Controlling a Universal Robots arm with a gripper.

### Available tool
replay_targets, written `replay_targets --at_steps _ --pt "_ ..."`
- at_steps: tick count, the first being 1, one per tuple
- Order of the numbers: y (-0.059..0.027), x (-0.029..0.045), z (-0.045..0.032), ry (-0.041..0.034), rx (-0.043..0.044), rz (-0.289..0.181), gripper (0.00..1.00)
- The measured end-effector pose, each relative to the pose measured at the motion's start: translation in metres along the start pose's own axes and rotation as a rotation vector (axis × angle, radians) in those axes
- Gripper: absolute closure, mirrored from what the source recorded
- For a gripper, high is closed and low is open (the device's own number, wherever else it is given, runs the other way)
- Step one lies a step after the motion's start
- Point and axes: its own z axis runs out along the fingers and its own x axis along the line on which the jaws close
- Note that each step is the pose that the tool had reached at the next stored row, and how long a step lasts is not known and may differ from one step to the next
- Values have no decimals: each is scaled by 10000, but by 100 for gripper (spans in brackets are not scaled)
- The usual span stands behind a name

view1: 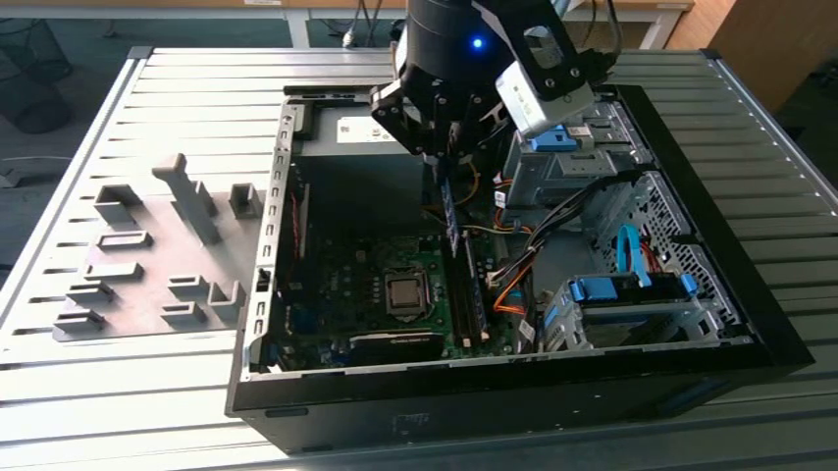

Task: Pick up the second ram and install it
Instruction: 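Insert the second ram into the second slot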

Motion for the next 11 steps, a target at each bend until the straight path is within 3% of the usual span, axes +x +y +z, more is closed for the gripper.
replay_targets --at_steps 11 --pt "-1 0 22 0 -2 0 86"
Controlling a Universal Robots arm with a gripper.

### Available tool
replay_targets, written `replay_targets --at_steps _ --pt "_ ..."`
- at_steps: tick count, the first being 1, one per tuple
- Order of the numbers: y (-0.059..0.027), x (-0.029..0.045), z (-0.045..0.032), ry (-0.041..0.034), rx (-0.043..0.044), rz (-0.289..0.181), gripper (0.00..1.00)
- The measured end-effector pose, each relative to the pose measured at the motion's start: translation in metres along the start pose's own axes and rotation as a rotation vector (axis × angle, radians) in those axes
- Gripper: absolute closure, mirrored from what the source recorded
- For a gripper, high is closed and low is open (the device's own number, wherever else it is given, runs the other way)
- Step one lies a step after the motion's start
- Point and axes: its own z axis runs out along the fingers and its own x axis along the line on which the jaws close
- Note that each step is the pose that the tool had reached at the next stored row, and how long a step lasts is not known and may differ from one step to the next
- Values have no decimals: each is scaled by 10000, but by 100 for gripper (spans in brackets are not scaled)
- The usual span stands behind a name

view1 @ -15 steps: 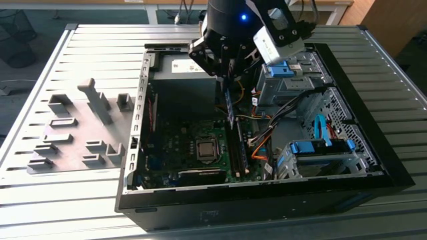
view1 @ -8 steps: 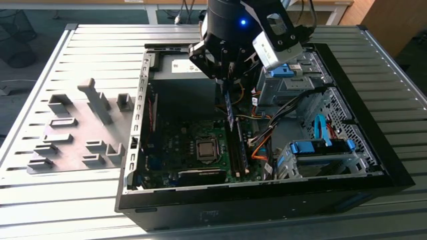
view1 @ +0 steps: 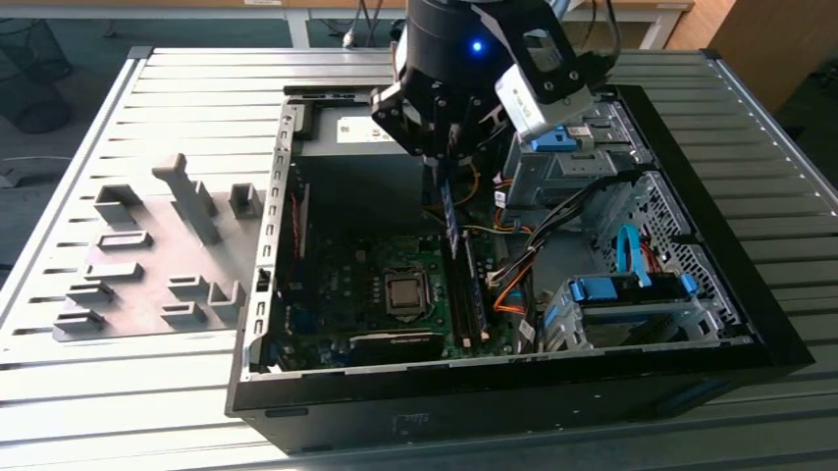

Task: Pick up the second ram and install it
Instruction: 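Insert the second ram into the second slot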

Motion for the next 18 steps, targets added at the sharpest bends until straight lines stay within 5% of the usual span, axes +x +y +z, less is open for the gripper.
replay_targets --at_steps 18 --pt "-36 -5 181 2 0 -112 86"
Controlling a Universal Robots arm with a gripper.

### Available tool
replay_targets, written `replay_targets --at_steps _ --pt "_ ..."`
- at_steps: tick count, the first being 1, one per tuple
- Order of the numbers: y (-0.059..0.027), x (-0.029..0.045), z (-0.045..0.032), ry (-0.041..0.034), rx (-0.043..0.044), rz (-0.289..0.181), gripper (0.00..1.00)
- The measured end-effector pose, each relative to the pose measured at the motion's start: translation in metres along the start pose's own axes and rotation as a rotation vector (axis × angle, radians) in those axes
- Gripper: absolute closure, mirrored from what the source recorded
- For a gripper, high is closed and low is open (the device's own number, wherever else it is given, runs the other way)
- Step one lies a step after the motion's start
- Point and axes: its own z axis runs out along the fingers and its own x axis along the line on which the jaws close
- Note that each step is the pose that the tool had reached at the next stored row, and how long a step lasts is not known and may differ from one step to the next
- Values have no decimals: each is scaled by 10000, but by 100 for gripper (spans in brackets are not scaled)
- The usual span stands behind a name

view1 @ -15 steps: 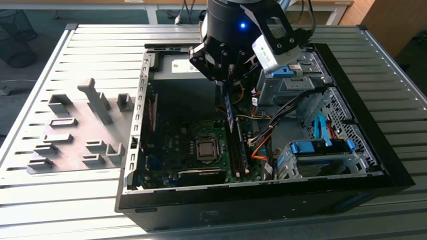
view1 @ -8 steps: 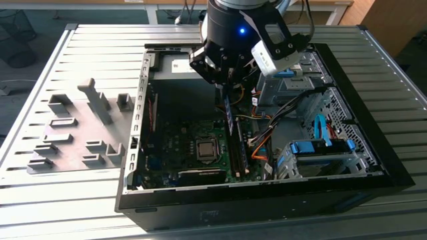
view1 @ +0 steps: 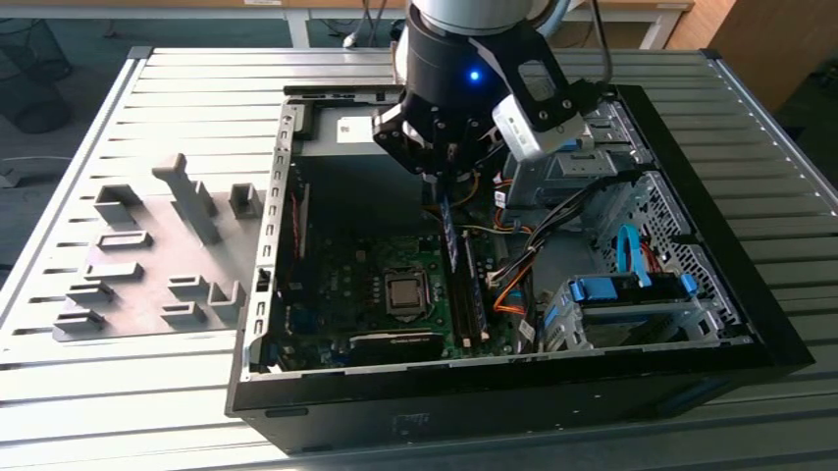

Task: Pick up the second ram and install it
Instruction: 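Insert the second ram into the second slot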

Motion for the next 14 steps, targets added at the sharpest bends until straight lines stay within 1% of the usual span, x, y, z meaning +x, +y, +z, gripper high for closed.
replay_targets --at_steps 10,14 --pt "-12 -18 117 -1 0 2 86" --pt "-13 -19 125 1 2 1 86"
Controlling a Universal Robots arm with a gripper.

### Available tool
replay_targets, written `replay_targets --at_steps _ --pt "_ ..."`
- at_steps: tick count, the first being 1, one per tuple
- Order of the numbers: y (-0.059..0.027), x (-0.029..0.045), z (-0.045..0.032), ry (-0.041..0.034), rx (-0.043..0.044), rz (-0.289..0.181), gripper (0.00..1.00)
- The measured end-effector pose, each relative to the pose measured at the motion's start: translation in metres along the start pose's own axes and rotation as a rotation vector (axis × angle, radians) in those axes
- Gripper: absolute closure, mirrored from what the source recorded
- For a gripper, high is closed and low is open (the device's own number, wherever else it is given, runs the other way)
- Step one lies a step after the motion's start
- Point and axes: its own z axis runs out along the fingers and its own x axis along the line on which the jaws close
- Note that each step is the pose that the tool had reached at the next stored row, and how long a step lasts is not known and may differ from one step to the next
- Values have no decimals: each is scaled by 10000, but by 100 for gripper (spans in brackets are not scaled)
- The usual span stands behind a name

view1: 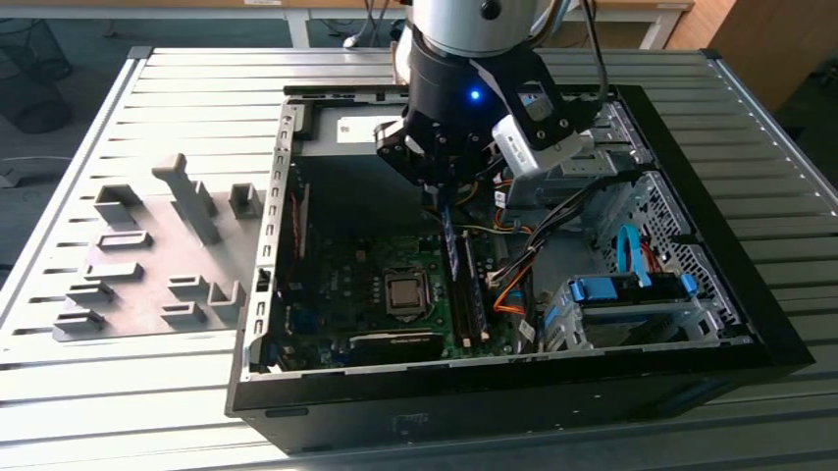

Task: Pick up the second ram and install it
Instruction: 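Insert the second ram into the second slot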

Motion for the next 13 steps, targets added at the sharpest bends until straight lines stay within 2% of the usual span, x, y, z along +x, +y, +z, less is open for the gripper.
replay_targets --at_steps 5,13 --pt "0 -5 16 -2 -6 -3 86" --pt "-9 -22 127 -1 -2 0 86"
